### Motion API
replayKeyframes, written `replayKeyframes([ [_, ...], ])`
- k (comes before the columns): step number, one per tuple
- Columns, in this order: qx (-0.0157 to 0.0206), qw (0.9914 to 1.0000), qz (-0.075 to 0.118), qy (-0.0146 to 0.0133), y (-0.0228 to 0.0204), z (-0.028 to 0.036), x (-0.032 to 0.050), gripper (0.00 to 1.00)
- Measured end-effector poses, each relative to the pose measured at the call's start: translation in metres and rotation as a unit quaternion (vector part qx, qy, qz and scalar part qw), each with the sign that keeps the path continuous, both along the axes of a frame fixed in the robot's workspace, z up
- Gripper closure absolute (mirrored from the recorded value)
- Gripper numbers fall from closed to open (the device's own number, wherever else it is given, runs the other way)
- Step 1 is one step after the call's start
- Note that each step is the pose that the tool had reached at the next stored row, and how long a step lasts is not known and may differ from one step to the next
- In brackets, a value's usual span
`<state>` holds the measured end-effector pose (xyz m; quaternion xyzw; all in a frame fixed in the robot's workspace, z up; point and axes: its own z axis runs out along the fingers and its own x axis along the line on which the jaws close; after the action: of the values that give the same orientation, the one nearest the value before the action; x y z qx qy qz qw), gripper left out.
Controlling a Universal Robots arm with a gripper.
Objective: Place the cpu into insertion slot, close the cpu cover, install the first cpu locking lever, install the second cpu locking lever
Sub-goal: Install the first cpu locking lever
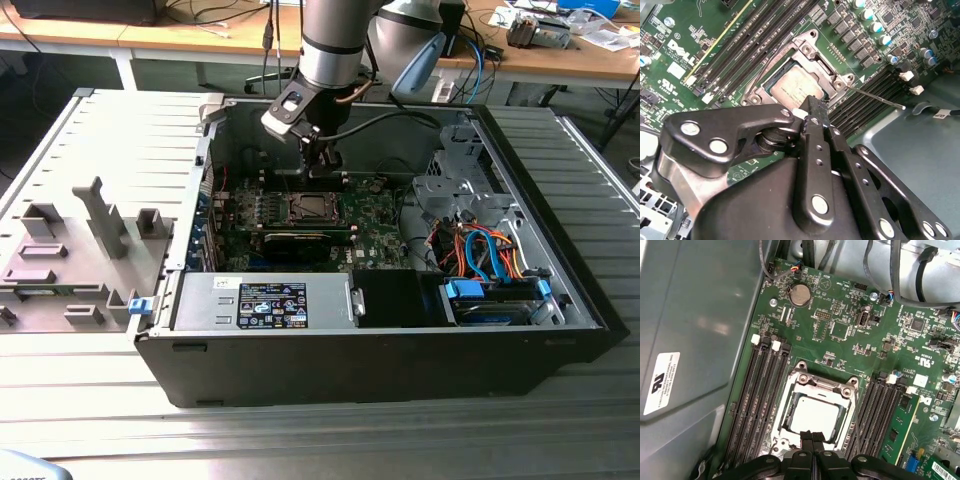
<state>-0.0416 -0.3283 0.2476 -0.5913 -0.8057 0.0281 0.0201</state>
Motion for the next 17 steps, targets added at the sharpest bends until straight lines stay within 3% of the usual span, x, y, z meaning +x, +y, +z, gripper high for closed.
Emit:
replayKeyframes([
  [5,0.0000,0.99996,0.009,0.0000,0.0000,0.0000,0.0000,0.89],
  [9,0.0000,0.99942,0.034,0.0000,0.0000,0.0000,0.0000,0.89],
  [17,0.0000,0.99910,0.042,0.0000,0.0000,0.0000,0.0000,0.89],
])
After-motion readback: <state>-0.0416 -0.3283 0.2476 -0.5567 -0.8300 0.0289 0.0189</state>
